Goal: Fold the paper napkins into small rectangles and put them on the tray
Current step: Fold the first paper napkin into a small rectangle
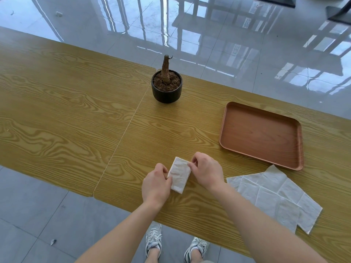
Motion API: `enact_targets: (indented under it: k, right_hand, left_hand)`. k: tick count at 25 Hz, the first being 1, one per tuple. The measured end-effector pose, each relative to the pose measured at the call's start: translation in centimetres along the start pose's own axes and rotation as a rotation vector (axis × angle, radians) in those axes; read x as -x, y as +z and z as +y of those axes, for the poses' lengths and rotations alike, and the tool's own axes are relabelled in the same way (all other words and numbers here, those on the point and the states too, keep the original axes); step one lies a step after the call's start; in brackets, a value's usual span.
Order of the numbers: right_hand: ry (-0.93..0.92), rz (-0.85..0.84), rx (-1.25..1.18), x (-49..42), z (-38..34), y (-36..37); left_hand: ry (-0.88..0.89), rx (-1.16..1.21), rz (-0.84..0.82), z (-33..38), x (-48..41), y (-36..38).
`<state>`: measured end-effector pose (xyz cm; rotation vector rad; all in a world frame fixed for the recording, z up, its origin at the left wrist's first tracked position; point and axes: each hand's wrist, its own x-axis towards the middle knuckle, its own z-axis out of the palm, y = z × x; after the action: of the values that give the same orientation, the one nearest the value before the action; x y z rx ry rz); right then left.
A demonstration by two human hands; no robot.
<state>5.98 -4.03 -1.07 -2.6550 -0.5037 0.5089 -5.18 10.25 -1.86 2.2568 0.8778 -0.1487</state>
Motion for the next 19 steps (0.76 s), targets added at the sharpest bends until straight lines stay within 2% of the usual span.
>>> enact_targets:
  k: [4, 7, 12, 19]
  right_hand:
    - [-0.009, 0.004, -0.092, 4.4, 0.2, 1.8]
    - [-0.104, -0.053, -0.029, 7.0, 0.2, 3.4]
    - [-0.147, -0.002, 0.021, 7.3, 0.1, 4.3]
    - [-0.131, 0.069, 0.056, 4.3, 1.2, 2.9]
  left_hand:
    - [0.026, 0.016, 0.002, -0.3, 0.8, 0.3]
    - [0.007, 0.059, -0.007, -0.6, 1.0, 0.0]
    - [-0.088, 0.128, -0.048, 0.2, 0.5, 0.0]
    - [0.117, 0.005, -0.020, 2.3, -1.7, 1.1]
